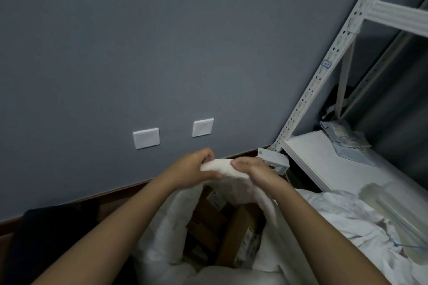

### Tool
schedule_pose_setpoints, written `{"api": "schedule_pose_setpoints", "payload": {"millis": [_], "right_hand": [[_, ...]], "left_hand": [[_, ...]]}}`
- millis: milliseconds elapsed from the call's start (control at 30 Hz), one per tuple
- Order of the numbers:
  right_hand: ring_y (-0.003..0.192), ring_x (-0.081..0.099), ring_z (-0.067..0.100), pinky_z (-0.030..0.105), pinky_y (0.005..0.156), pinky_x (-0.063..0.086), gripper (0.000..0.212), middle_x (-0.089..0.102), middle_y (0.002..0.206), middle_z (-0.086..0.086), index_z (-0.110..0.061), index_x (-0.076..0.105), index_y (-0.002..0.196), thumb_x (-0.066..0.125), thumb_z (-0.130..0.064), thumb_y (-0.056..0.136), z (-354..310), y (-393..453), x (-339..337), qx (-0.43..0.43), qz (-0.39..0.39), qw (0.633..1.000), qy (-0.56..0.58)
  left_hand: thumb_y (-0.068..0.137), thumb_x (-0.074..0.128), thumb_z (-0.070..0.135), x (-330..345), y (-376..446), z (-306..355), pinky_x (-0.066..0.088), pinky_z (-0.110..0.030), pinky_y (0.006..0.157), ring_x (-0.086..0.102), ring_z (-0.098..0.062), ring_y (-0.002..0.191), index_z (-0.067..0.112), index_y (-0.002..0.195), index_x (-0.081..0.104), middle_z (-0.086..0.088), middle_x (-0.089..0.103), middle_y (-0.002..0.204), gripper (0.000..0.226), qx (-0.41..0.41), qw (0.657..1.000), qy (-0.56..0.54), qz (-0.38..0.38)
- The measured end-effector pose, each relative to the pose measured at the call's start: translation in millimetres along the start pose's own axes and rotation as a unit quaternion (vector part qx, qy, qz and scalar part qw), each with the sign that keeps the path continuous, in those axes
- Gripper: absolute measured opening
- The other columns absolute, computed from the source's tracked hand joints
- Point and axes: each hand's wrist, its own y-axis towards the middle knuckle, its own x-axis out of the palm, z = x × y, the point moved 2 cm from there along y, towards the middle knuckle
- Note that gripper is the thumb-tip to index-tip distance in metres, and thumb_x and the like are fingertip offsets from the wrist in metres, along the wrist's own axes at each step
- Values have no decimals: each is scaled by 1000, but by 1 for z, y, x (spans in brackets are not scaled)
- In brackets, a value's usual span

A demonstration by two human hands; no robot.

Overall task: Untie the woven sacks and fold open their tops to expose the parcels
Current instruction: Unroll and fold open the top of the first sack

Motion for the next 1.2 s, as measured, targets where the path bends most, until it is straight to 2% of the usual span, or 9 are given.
{"api": "schedule_pose_setpoints", "payload": {"millis": [67, 167, 267, 400, 533, 733, 867, 1000, 1200], "right_hand": [[80, 63, 14, 27, 73, 46, 30, 69, 83, 1, -7, 71, 98, 55, -32, 95, -1, 0, -2, 23, -15, 999, -29], [82, 58, 5, 29, 72, 46, 29, 65, 87, -13, -28, 67, 100, 48, -49, 94, -10, 5, 7, -127, 11, 940, -316], [75, 57, -4, 27, 69, 45, 15, 64, 77, -15, -29, 67, 87, 54, -28, 96, -15, 14, 19, -161, 16, 960, -228], [68, 55, -10, 19, 70, 40, 20, 62, 73, -15, -23, 65, 78, 58, -12, 93, -6, 24, 7, -159, 94, 977, -108], [76, 57, -9, 16, 76, 43, 24, 65, 78, -17, -34, 63, 79, 60, -14, 93, -1, 22, 10, -174, 122, 974, -81], [86, 61, 2, 22, 80, 46, 13, 67, 86, -14, -30, 65, 87, 58, -21, 94, 4, 9, 5, -204, 116, 963, -129], [75, 56, 6, 29, 73, 45, 16, 60, 77, -12, -30, 60, 83, 52, -28, 97, -4, 7, 8, -184, 56, 958, -211], [83, 60, 9, 31, 80, 45, 27, 67, 86, -4, -14, 67, 92, 44, -25, 101, -5, 8, 12, -35, -33, 992, -119], [102, 54, 6, 27, 87, 41, 29, 62, 109, -10, -24, 65, 114, 43, -36, 100, -24, 9, 30, -135, -12, 960, -244]], "left_hand": [[84, 63, 49, -3, -3, -9, 37, -32, 64, 49, -14, 72, 29, 79, 46, 7, 51, 76, 27, -28, 998, 55, -9], [90, 61, 34, -7, -6, -6, 36, -26, 64, 47, -8, 69, 22, 81, 50, 6, 49, 75, 19, 12, 998, -56, -2], [82, 73, 28, -11, -14, -6, 42, -17, 68, 52, -2, 73, 20, 92, 60, 4, 57, 83, 18, -29, 983, -180, 9], [80, 72, 38, -15, -22, -24, 46, -32, 85, 58, -19, 98, 17, 107, 59, -1, 61, 106, 36, -96, 994, -31, -32], [78, 67, 43, -22, -30, -32, 47, -41, 96, 60, -18, 102, 22, 112, 59, 0, 63, 111, 41, -142, 982, -120, -43], [66, 83, 36, -46, -36, -17, 51, -29, 76, 64, -8, 75, 33, 107, 51, -1, 62, 88, 53, -108, 945, -309, 25], [72, 79, 40, -65, -41, -3, 43, -30, 67, 49, -13, 67, 40, 116, 40, -1, 49, 81, 58, -30, 998, -18, 59], [77, 72, 46, -62, -44, -1, 44, -30, 78, 52, -15, 89, 28, 108, 54, 4, 49, 100, 40, 49, 983, 156, 87], [83, 71, 23, -49, -43, -11, 42, -20, 69, 56, -4, 69, 13, 80, 68, 4, 63, 73, 11, -55, 985, -154, 48]]}}
